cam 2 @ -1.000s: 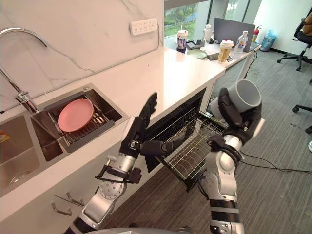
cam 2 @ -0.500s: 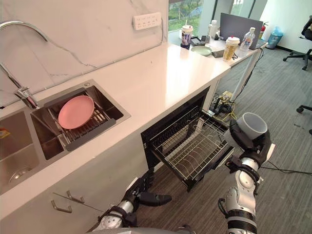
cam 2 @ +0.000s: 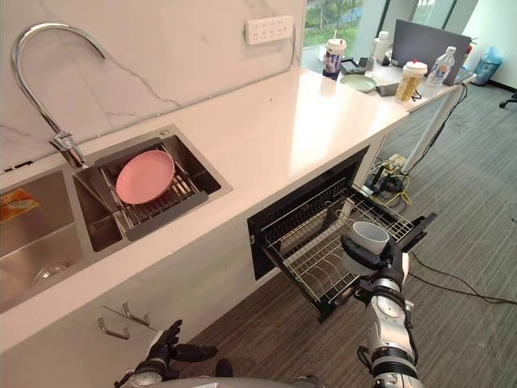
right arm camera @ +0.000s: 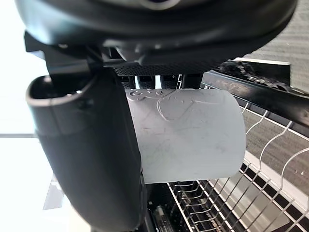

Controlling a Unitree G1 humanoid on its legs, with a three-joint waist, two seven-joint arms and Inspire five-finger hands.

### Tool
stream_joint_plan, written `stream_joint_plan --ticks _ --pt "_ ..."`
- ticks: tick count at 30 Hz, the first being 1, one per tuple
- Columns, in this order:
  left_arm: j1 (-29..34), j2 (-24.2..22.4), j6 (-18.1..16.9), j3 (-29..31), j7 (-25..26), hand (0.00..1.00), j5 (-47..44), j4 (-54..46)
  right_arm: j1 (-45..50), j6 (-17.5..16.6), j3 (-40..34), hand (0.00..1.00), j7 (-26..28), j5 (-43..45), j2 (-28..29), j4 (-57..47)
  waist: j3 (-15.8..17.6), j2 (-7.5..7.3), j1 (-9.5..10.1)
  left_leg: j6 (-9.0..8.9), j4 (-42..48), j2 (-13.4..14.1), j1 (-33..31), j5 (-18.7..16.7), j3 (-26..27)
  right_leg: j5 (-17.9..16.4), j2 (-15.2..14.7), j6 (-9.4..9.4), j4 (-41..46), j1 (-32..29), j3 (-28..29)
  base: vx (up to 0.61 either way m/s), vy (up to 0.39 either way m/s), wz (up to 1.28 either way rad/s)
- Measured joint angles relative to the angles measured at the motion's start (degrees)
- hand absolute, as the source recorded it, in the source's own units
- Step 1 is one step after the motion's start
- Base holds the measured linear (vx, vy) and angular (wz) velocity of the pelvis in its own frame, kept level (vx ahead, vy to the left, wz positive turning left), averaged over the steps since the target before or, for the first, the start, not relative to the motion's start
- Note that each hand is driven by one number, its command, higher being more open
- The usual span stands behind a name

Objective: Walk over to the sink, pick up the cup, carry it to the dishwasher, place the cup inside the dishwasher, then close the dishwasher door

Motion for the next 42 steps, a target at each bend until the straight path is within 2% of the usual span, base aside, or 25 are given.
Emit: stream_joint_plan --ticks 7,10,12,17,19,24,32,35,41,42 --pt "-0.1 1.2 0.5 4.3 -1.2 1.00 -1.3 3.3 -2.8 0.0 0.6 0.00 2.0 -4.5 -1.7 3.6 1.5 0.47 0.31 0.14 0.0 -0.5 0.0 0.1 -0.6 -0.6 -0.2 0.20 0.3 0.2 -0.6 0.04 0.009 0.04" --pt "0.6 0.7 0.9 5.7 -1.4 1.00 -3.6 5.3 -3.8 0.5 0.6 0.00 2.4 -6.6 -3.3 5.0 3.2 0.95 0.89 0.16 0.0 -0.8 -0.1 0.1 -1.6 -1.2 -0.5 0.29 1.2 0.1 -1.6 0.01 0.008 0.17" --pt "0.4 0.6 0.8 5.7 -1.6 1.00 -4.6 4.4 -5.5 0.8 0.7 0.00 2.7 -6.9 -4.7 6.5 4.3 1.62 1.38 0.21 0.0 -0.8 -0.9 0.2 -2.2 -1.2 -0.6 0.25 1.4 -0.4 -2.2 -0.03 0.017 0.21" --pt "-1.0 -0.7 0.4 6.2 -2.8 1.00 -6.2 3.4 -12.2 1.9 1.6 0.00 4.5 -8.8 -9.1 8.7 8.5 4.64 1.33 0.71 0.3 -0.9 -4.2 1.6 -3.6 -0.9 -0.7 0.10 2.2 -2.9 -3.4 -0.02 0.015 0.16" --pt "-2.2 -0.9 0.1 6.7 -3.5 1.00 -7.4 2.7 -15.8 2.8 1.7 0.00 4.8 -8.9 -11.0 9.4 11.6 5.70 1.34 0.82 0.4 -0.8 -5.8 2.4 -4.3 -0.8 -0.6 -0.07 2.7 -4.3 -4.0 -0.01 0.000 0.16" --pt "-4.2 -0.9 -0.9 8.0 -3.7 1.00 -10.9 2.0 -22.4 3.8 2.1 0.00 4.0 -8.8 -15.4 13.3 17.1 7.20 1.58 0.83 0.5 -0.7 -9.3 3.5 -6.0 -0.7 -0.6 -0.28 3.8 -7.2 -5.3 -0.01 -0.012 0.18" --pt "-5.9 -1.0 -2.6 7.7 -3.8 1.00 -12.9 2.1 -27.6 5.5 6.9 0.00 2.6 -7.7 -18.0 16.9 19.2 9.44 3.17 0.83 0.6 -0.9 -14.2 4.9 -7.5 -1.7 -0.8 -1.09 6.9 -12.7 -5.5 -0.01 -0.006 0.10" --pt "-7.7 -1.3 -3.2 7.6 -2.6 1.00 -13.0 3.8 -28.2 5.5 8.5 0.00 2.4 -5.3 -17.8 17.5 19.9 10.41 4.37 0.83 0.6 -0.7 -15.3 5.4 -7.9 -2.7 -1.0 -1.54 9.0 -14.4 -5.6 -0.04 -0.026 0.06" --pt "-9.1 -1.4 -3.1 6.5 -0.8 1.00 -13.1 5.1 -29.1 6.0 9.8 0.00 1.6 -5.1 -14.5 17.4 20.2 10.54 4.77 0.68 0.6 -0.6 -16.0 5.7 -8.9 -3.4 -0.9 -1.82 10.1 -15.0 -6.2 -0.01 -0.030 0.09" --pt "-9.2 -1.4 -3.1 6.5 -0.7 1.00 -13.1 5.4 -29.3 6.2 10.2 1.00 1.6 -5.0 -14.5 17.5 20.2 10.50 4.80 0.67 0.6 -0.5 -16.0 5.7 -8.9 -3.4 -0.9 -1.79 10.2 -15.0 -6.2 0.00 0.000 0.00"
